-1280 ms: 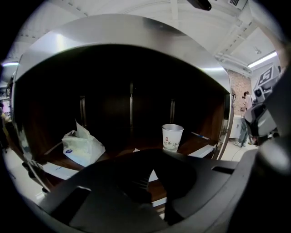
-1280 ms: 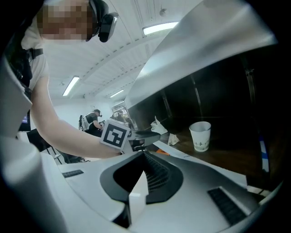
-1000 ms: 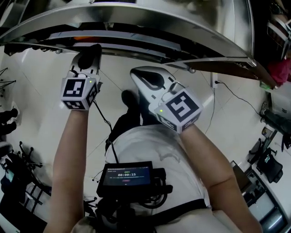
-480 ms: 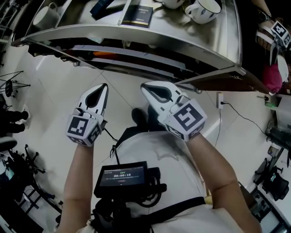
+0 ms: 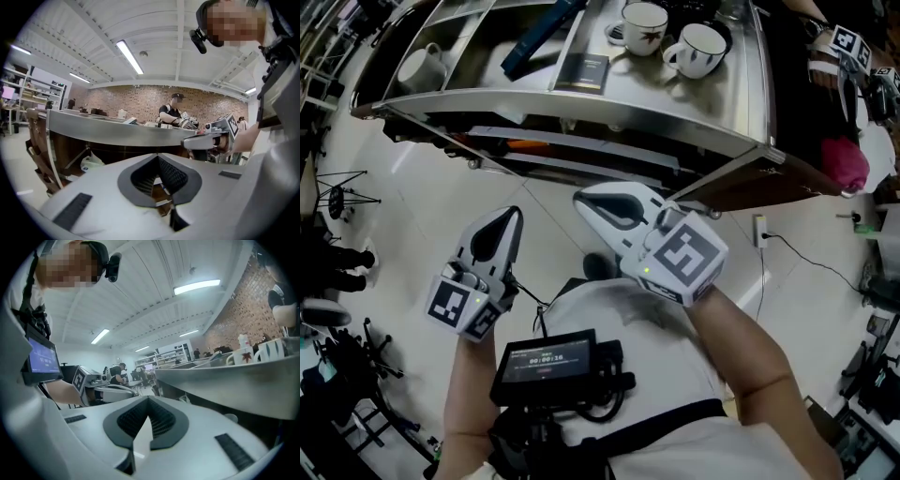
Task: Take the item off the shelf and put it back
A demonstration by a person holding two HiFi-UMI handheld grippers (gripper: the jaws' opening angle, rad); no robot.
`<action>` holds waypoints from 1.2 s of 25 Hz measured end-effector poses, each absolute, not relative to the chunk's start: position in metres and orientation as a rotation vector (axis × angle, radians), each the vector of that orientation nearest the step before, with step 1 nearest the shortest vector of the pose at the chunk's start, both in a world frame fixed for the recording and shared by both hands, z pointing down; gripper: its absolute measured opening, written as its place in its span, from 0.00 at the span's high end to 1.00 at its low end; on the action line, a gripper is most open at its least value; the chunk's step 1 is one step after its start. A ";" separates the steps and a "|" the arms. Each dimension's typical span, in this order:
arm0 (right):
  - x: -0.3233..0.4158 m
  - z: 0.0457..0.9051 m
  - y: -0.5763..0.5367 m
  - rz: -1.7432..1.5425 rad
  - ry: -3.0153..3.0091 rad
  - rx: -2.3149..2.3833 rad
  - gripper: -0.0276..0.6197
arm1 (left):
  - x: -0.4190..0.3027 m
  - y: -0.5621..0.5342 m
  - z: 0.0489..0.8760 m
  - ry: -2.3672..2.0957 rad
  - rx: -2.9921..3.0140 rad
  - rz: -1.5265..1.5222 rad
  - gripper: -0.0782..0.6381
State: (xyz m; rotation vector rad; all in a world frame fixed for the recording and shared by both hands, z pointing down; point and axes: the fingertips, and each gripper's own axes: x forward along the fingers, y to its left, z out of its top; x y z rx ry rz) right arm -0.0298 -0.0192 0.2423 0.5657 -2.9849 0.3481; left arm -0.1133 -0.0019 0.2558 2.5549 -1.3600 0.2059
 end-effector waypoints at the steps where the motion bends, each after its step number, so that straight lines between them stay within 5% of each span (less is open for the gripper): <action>1: -0.032 0.236 -0.018 0.339 -3.005 0.552 0.95 | -0.107 0.000 0.249 -1.340 2.578 0.206 0.88; 30: -0.039 0.230 0.001 0.339 -3.053 0.509 0.95 | -0.089 0.020 0.234 -1.268 2.657 0.121 0.88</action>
